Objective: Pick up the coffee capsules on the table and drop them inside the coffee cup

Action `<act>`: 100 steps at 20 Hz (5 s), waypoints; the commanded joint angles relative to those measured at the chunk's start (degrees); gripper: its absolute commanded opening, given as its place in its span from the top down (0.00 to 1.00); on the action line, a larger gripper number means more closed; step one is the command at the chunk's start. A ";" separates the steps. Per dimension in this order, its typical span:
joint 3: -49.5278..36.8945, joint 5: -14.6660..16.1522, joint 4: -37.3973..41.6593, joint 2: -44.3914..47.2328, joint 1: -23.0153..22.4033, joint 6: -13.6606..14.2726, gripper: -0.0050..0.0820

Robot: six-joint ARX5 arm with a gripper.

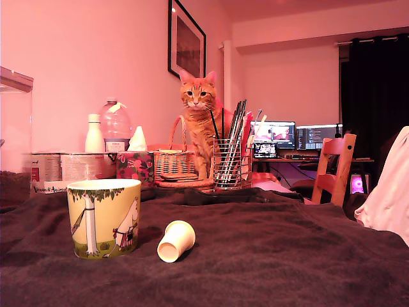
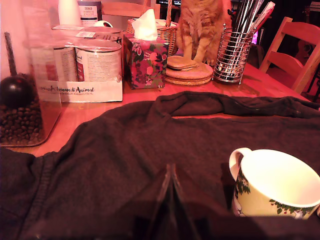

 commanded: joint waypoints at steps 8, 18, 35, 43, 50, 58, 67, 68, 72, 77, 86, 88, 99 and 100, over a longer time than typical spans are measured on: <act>-1.03 2.21 -8.90 -4.70 0.00 -0.37 0.97; -1.01 7.21 -2.67 -4.68 -7.80 -9.86 0.97; -1.01 -7.93 -0.83 -3.08 -35.78 -13.75 0.97; -1.01 -10.88 8.87 8.52 -43.12 -14.34 0.95; -1.01 -11.50 18.86 19.89 -45.38 -19.39 0.48; -1.01 -14.75 26.01 30.36 -46.82 -15.89 0.35; -0.33 -24.24 34.27 41.64 -51.58 -16.68 0.35; -0.17 -24.61 35.50 43.01 -51.89 -16.70 0.35; 2.32 -26.58 37.05 49.16 -53.16 -16.74 0.35; 4.57 -29.18 42.14 58.53 -54.60 -16.59 0.35; 9.49 -31.12 49.96 70.23 -55.12 -16.11 0.35; 11.15 -31.69 49.96 71.84 -55.08 -16.09 0.35; 19.10 -31.17 42.69 78.36 -50.82 -15.76 0.35; 19.56 -30.53 41.33 78.36 -50.31 -16.79 0.35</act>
